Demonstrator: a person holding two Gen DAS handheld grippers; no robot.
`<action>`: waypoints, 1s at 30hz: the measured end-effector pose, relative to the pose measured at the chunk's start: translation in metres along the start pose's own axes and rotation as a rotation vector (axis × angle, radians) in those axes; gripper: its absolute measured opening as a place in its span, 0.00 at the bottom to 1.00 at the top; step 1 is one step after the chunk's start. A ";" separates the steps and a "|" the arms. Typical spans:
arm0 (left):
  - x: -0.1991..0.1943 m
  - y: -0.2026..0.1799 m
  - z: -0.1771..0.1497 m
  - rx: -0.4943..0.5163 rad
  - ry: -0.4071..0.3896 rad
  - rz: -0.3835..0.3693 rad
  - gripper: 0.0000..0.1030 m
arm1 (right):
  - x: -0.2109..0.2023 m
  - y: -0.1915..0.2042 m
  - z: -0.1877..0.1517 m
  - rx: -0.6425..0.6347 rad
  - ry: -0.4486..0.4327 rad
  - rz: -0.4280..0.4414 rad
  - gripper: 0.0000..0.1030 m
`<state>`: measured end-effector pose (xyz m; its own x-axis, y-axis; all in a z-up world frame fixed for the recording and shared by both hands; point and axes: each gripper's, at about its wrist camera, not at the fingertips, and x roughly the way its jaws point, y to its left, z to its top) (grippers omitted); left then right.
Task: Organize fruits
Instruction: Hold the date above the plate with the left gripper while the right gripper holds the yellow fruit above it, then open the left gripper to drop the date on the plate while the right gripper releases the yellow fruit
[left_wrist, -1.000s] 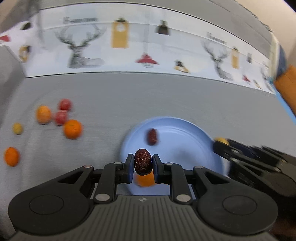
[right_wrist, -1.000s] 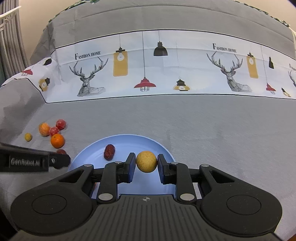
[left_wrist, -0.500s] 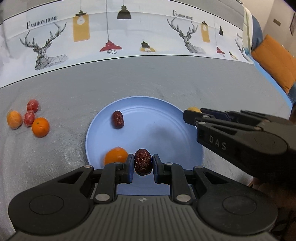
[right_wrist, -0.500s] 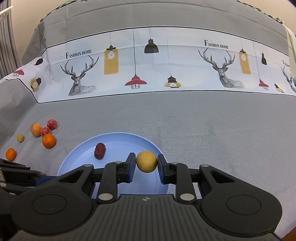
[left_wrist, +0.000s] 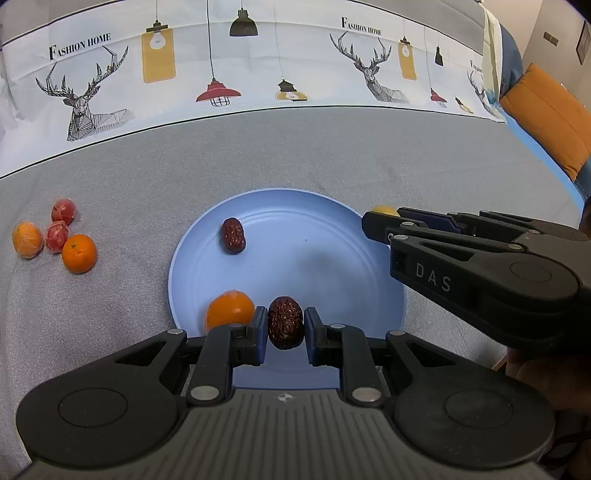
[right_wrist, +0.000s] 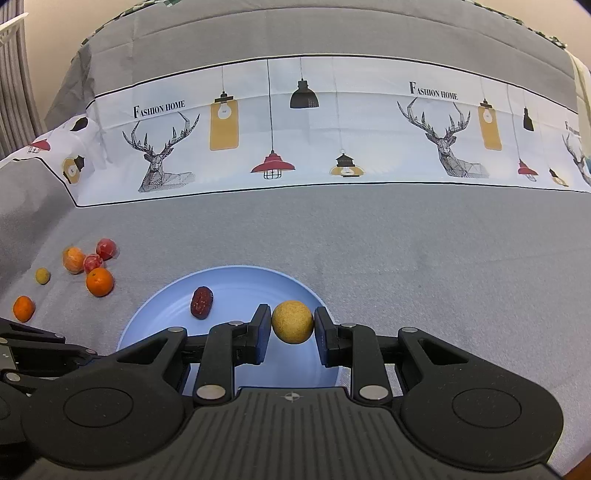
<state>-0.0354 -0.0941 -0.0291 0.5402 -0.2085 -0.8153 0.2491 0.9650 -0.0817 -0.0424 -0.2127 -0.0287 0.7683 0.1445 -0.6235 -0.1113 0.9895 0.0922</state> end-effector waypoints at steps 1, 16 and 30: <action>0.000 0.000 0.000 0.000 0.000 0.000 0.22 | 0.000 0.000 0.000 0.000 0.000 0.000 0.26; 0.001 -0.002 -0.001 0.003 0.000 0.003 0.22 | 0.000 0.000 0.001 -0.003 0.000 0.006 0.26; 0.002 -0.002 -0.004 0.003 0.009 0.001 0.22 | -0.001 0.002 0.001 -0.006 0.002 0.007 0.26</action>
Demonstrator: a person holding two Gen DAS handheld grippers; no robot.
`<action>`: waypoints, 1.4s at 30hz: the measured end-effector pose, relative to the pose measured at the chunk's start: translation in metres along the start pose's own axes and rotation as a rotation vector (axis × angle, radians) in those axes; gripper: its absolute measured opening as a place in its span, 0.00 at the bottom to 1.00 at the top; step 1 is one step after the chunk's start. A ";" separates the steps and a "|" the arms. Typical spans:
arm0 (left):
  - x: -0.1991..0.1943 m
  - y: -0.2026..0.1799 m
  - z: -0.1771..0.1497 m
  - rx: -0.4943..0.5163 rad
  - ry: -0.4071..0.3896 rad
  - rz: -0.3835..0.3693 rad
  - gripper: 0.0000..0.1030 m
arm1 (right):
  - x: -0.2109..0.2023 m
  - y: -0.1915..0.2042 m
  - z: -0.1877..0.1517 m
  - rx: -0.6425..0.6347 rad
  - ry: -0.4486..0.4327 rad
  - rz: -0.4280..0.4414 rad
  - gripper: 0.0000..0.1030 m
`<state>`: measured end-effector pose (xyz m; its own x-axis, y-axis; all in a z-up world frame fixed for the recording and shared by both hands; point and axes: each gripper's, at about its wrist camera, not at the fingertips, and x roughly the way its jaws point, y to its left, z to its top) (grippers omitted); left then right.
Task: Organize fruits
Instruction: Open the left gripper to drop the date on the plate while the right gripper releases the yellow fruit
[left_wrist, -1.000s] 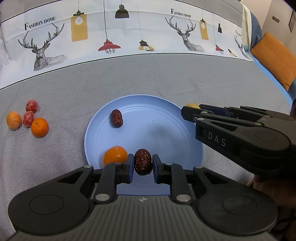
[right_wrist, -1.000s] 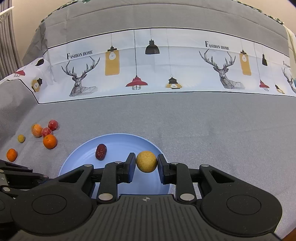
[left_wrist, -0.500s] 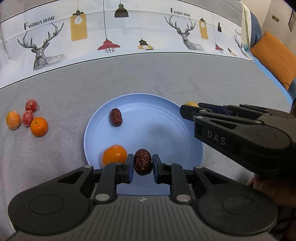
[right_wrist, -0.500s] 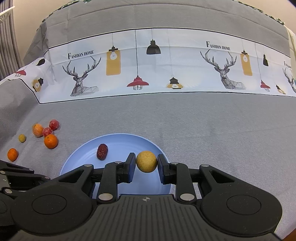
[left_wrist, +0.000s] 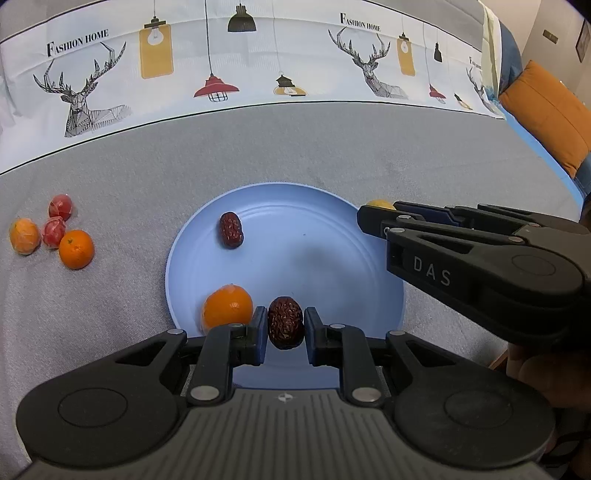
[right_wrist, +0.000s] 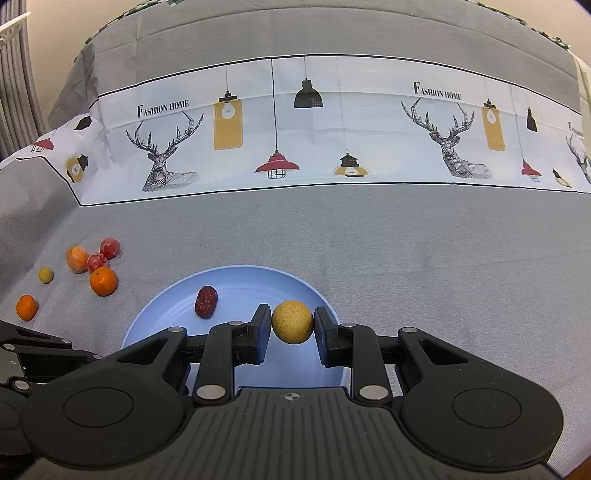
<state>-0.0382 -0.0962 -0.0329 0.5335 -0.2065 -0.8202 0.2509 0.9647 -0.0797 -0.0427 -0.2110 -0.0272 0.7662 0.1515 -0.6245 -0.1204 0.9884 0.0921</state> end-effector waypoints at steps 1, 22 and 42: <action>0.000 0.000 0.000 0.000 0.001 0.000 0.22 | 0.000 0.000 0.000 0.000 0.000 0.000 0.26; 0.000 0.001 0.001 -0.003 -0.002 -0.002 0.22 | -0.001 0.002 0.000 -0.004 -0.002 0.001 0.26; -0.015 0.018 0.012 -0.088 -0.064 0.050 0.11 | -0.005 0.001 0.005 0.005 -0.009 -0.025 0.49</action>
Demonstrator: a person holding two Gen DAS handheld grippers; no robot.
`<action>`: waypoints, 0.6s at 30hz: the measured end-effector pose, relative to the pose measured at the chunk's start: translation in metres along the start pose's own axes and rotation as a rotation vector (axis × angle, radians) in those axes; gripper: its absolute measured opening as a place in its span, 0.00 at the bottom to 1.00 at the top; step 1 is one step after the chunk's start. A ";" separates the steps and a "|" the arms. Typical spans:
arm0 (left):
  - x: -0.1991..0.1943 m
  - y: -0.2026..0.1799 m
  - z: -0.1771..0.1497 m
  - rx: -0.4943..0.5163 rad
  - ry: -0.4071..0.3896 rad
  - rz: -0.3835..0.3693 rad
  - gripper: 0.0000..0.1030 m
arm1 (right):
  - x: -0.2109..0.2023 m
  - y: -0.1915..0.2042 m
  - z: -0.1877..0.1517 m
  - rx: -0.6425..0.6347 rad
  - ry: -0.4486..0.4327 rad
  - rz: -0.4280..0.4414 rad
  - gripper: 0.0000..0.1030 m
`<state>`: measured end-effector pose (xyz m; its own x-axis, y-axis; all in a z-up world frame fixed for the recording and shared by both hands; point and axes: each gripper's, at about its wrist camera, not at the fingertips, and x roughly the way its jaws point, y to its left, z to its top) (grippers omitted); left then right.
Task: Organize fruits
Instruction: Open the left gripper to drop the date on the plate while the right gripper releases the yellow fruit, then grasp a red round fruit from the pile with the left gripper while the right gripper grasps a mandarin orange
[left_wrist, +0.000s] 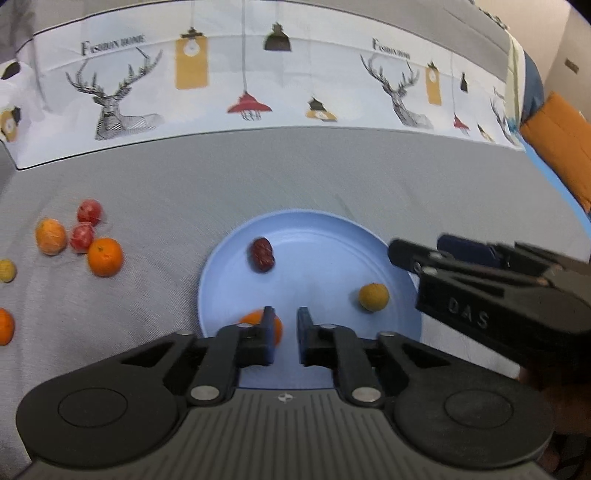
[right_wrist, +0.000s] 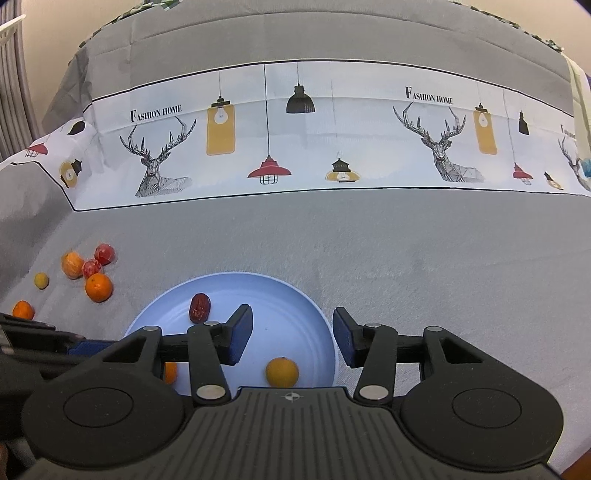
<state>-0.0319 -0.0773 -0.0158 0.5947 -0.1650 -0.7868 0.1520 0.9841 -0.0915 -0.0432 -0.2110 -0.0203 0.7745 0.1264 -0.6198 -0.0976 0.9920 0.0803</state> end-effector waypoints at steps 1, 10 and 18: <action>-0.002 0.002 0.002 -0.008 -0.009 0.004 0.09 | -0.001 0.001 0.000 0.000 -0.002 0.000 0.49; -0.039 0.045 0.039 -0.200 -0.082 0.011 0.08 | -0.011 0.007 0.009 0.002 -0.026 0.023 0.49; -0.048 0.101 0.118 -0.277 -0.153 0.086 0.08 | -0.019 0.029 0.019 -0.037 -0.064 0.083 0.32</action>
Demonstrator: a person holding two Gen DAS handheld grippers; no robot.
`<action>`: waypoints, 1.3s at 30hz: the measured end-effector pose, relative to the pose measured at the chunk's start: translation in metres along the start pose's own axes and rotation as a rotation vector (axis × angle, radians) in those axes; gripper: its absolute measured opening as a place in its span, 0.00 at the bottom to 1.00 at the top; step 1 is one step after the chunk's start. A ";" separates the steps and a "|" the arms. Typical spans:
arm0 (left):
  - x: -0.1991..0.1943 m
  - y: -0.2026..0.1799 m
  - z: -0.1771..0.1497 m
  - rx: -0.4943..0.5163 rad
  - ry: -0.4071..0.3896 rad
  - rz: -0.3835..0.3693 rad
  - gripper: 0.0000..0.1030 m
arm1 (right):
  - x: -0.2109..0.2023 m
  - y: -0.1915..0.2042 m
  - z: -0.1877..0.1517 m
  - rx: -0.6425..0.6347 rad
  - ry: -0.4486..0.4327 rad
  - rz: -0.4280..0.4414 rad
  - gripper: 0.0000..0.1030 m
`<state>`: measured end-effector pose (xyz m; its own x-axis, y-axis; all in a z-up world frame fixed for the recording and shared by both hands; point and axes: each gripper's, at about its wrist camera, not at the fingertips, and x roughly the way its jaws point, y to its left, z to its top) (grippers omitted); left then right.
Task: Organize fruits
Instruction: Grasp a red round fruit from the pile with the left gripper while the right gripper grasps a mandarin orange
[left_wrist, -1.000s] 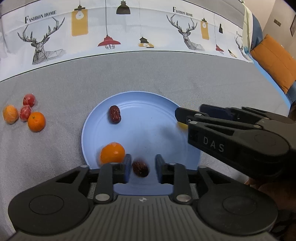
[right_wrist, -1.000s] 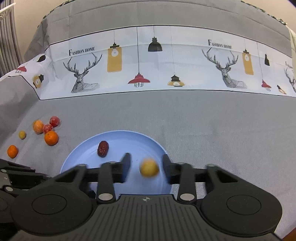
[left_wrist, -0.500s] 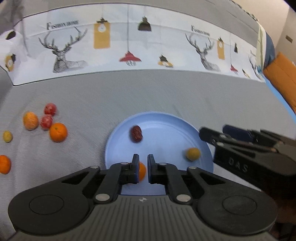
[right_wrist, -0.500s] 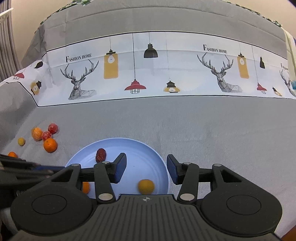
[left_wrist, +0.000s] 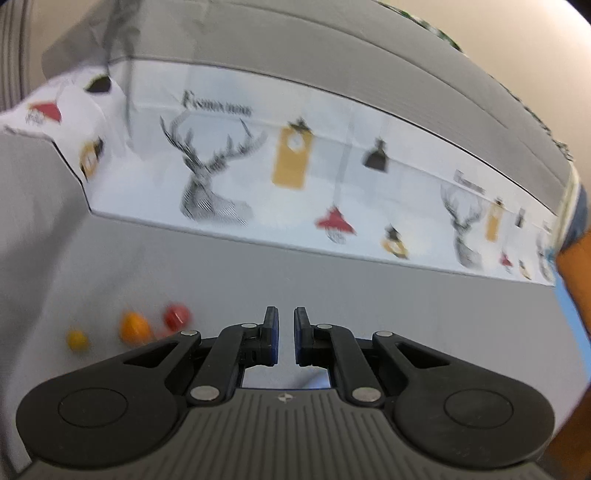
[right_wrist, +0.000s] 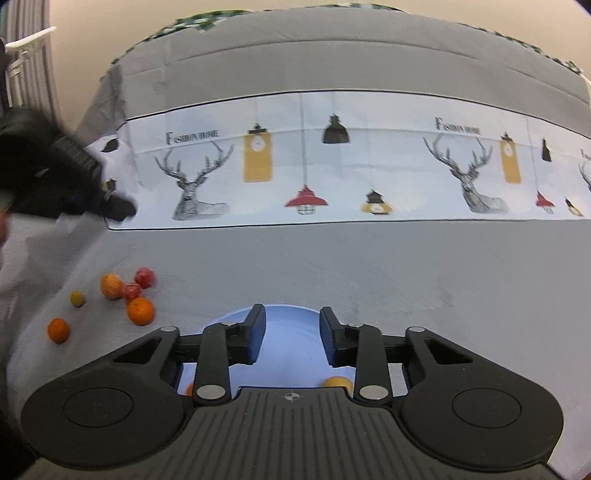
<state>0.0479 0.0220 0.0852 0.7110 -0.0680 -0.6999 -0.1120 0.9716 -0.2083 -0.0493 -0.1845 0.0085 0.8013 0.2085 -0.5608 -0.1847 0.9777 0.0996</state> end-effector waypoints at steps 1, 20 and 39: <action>0.005 0.004 0.005 0.003 -0.004 0.014 0.08 | 0.000 0.004 0.001 -0.007 -0.002 0.006 0.32; 0.046 0.089 -0.003 -0.283 0.120 0.024 0.08 | 0.052 0.090 0.041 -0.165 0.044 0.244 0.28; 0.097 0.154 -0.007 -0.594 0.296 0.044 0.40 | 0.178 0.161 0.009 -0.263 0.306 0.379 0.43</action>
<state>0.0949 0.1633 -0.0193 0.4856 -0.1724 -0.8570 -0.5605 0.6909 -0.4566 0.0689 0.0105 -0.0681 0.4563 0.4900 -0.7428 -0.5954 0.7885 0.1544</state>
